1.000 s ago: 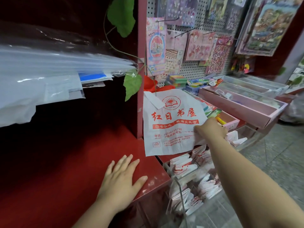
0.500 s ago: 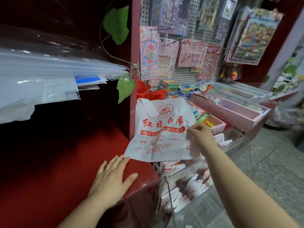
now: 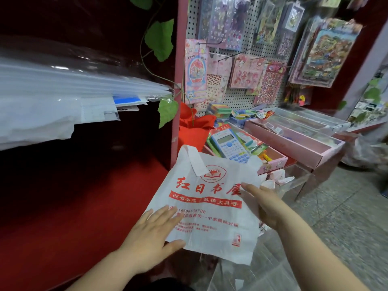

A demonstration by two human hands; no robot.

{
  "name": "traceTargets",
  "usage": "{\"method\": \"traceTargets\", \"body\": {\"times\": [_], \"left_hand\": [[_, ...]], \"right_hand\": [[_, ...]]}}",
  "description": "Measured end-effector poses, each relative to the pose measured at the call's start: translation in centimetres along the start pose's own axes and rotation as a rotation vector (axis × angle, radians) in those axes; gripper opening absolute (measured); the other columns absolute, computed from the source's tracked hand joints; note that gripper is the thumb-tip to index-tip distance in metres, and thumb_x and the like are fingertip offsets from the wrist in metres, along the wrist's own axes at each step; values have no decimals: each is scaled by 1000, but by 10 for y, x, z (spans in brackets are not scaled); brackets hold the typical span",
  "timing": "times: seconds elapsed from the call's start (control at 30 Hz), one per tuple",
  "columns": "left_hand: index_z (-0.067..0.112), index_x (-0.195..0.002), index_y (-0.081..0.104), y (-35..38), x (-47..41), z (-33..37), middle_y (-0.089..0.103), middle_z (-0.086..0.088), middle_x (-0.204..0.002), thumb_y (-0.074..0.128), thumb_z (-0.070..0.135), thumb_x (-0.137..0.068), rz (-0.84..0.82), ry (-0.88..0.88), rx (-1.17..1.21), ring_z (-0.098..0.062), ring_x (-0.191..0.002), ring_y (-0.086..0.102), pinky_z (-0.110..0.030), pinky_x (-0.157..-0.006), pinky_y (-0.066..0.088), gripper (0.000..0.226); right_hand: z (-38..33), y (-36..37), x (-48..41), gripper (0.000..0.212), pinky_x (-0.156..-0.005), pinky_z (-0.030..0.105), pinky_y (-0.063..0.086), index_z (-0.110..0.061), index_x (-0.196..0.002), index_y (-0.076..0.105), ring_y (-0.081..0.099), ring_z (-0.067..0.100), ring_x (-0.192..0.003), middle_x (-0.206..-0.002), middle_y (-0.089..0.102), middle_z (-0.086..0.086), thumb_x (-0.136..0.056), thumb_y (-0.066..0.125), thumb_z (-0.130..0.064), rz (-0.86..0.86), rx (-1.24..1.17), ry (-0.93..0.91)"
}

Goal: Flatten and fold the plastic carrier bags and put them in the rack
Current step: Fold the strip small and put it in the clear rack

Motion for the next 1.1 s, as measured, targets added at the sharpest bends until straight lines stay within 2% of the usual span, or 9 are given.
{"method": "traceTargets", "body": {"times": [0.1, 0.2, 0.33, 0.43, 0.53, 0.63, 0.8, 0.93, 1.1], "left_hand": [[35, -116, 54, 7, 42, -13, 64, 14, -115, 4, 62, -92, -16, -47, 3, -5, -114, 44, -18, -107, 4, 62], [41, -101, 62, 3, 80, -32, 67, 21, -100, 8, 58, -94, 84, -72, 6, 1, -101, 42, -25, -91, 32, 58], [47, -67, 53, -35, 118, -61, 57, 30, -77, 33, 62, -86, 235, -290, 307, 6, -81, 48, -9, -63, 32, 31], [38, -89, 59, -41, 135, -112, 57, 15, -96, 53, 38, -89, 370, -611, 468, -8, -96, 55, -21, -70, 37, 6], [17, -131, 48, -35, 137, -148, 51, -1, -127, 58, 43, -85, 232, -821, 470, -20, -119, 47, -28, -91, 39, 54], [14, -133, 44, -28, 132, -160, 47, -6, -129, 71, 39, -76, 66, -867, 487, -22, -118, 47, -30, -95, 40, 68], [14, -86, 55, -35, 134, -162, 58, -1, -92, 74, 27, -75, -71, -874, 510, -18, -84, 57, -26, -73, 45, 26], [2, -96, 67, -35, 140, -168, 67, -6, -97, 74, 18, -75, -174, -829, 584, -20, -93, 64, -28, -78, 50, 27], [12, -75, 63, -45, 152, -165, 67, -1, -77, 68, 8, -79, -66, -772, 936, -11, -70, 63, -19, -59, 48, 8]], "right_hand": [[3, 23, 6, 3, -73, 40, 53, -8, -92, 57, 65, 27, -78, -87, 68, 11, -89, 55, -7, -13, 127, -10], [11, 56, 16, 11, -78, 40, 53, -13, -83, 58, 66, 28, -84, -91, 68, 11, -87, 56, -3, -69, 241, -52], [27, 99, 31, 12, -86, 43, 52, -6, -96, 62, 67, 30, -87, -96, 70, 13, -86, 56, -1, -183, 361, -89], [36, 125, 39, 11, -81, 40, 54, -5, -93, 63, 67, 26, -80, -86, 70, 8, -86, 57, -1, -221, 382, -99], [42, 146, 45, 11, -80, 37, 52, -5, -94, 63, 65, 24, -79, -85, 68, 7, -87, 56, 0, -251, 391, -89], [43, 159, 48, 14, -79, 38, 53, 0, -98, 63, 65, 24, -77, -90, 68, 12, -88, 54, 2, -248, 382, -85], [40, 170, 51, 18, -74, 33, 53, 1, -104, 61, 65, 26, -77, -100, 67, 17, -86, 56, 1, -241, 409, -85], [34, 179, 56, 14, -60, 20, 53, -5, -98, 63, 64, 17, -73, -93, 67, 11, -86, 58, -1, -263, 457, -142], [29, 190, 59, 11, -64, 23, 55, -7, -92, 66, 68, 14, -65, -78, 71, 3, -85, 59, -1, -317, 447, -181]]}}
Point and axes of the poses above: each hand's wrist, its own x-axis away from the middle knuckle, its own y-axis out of the palm, z = x × y, the point moved 7 cm from there along -x, towards the middle knuckle
